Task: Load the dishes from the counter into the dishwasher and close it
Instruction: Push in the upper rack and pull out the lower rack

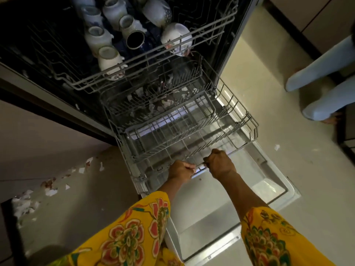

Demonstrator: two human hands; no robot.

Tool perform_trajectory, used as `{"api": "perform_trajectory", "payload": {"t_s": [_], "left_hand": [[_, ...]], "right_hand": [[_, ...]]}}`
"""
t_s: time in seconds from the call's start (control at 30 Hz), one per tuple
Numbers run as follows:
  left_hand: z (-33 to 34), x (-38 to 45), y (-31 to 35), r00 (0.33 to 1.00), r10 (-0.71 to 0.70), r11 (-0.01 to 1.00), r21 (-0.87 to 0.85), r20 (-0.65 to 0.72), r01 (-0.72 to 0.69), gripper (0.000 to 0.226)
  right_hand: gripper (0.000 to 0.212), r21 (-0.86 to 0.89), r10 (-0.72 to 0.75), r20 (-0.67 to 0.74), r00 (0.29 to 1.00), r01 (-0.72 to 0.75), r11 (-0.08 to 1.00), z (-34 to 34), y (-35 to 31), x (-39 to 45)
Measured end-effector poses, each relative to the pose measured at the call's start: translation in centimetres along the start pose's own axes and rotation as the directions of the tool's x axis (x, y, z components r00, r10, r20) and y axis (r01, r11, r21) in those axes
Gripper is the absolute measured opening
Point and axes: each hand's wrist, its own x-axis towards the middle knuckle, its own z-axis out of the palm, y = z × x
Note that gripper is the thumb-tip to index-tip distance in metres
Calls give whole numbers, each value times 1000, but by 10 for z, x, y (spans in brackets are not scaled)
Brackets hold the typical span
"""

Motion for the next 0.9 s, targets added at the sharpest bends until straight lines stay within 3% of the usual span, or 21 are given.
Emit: {"api": "perform_trajectory", "payload": {"t_s": [0.13, 0.2, 0.23, 0.33, 0.43, 0.9], "left_hand": [[15, -18, -9, 999, -32, 999, 4, 5, 32, 22], [19, -25, -12, 998, -64, 998, 16, 20, 63, 18], [21, -28, -13, 997, -68, 997, 31, 32, 67, 16], [27, -40, -15, 996, -64, 995, 80, 68, 58, 16], [34, -48, -17, 994, -66, 993, 99, 83, 58, 20], [37, -51, -13, 996, -42, 986, 163, 81, 28, 15]], "right_hand": [[29, 35, 10, 7, 1000, -10, 999, 1, 3, -26], [20, 134, 58, -60, 997, -49, 990, 4, 8, -30], [19, 92, 50, -108, 993, -40, 995, 6, 11, -32], [23, 59, 55, 44, 998, -58, 997, 10, 15, -46], [25, 60, 57, 65, 996, -61, 996, 17, 22, -55], [27, 54, 91, 0, 996, -91, 994, 28, 25, -54]]}}
